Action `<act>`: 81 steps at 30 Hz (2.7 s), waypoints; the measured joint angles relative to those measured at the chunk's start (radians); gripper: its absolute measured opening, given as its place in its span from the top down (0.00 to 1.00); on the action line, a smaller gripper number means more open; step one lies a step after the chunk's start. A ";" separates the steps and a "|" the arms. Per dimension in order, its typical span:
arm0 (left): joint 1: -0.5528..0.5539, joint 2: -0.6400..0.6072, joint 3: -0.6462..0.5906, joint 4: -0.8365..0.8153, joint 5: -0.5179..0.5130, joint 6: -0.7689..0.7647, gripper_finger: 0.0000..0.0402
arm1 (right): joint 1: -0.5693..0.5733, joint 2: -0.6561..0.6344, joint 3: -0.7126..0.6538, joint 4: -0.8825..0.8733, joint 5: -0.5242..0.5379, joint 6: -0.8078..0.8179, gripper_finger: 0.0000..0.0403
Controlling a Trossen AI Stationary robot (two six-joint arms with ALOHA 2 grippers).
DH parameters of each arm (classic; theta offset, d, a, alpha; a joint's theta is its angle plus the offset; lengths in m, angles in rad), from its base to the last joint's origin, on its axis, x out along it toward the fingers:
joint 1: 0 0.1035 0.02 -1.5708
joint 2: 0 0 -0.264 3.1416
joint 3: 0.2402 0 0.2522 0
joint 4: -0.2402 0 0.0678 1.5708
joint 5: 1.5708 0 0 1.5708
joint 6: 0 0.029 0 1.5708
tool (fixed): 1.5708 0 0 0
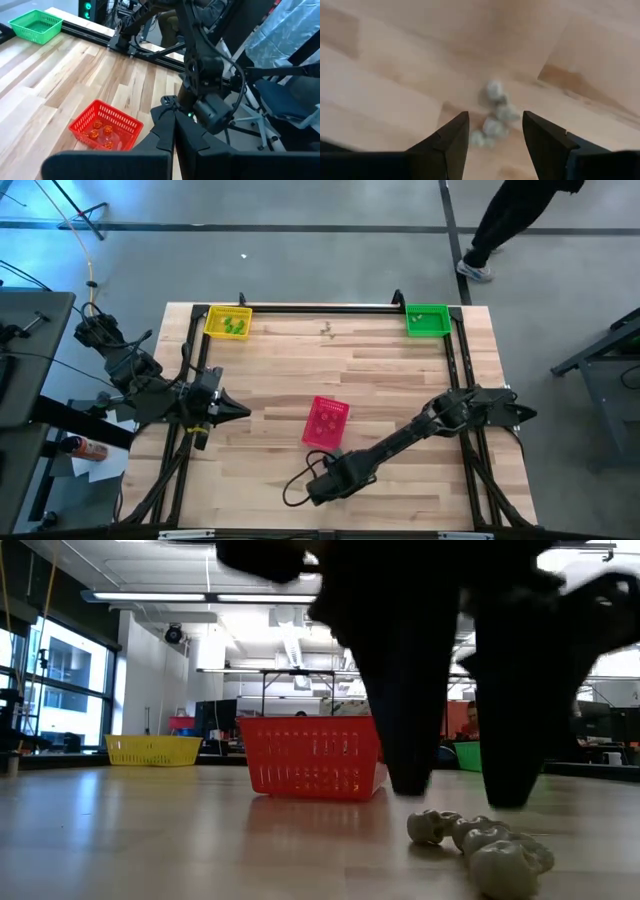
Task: Sort Halloween decoration
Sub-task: Put the white skull toy into the green bin
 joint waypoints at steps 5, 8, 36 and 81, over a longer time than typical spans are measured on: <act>0.000 0.001 0.000 0.000 -0.012 0.000 1.00 | -0.014 0.028 0.000 0.010 0.017 0.004 0.58; 0.000 0.001 0.000 0.001 -0.012 0.000 1.00 | -0.020 0.028 0.000 0.014 0.030 0.017 0.60; 0.000 0.001 0.000 -0.001 -0.019 0.008 1.00 | -0.023 0.042 0.002 -0.008 0.026 0.027 0.80; 0.000 0.001 0.000 -0.025 -0.018 0.008 1.00 | -0.024 0.054 0.060 -0.033 0.075 -0.046 0.92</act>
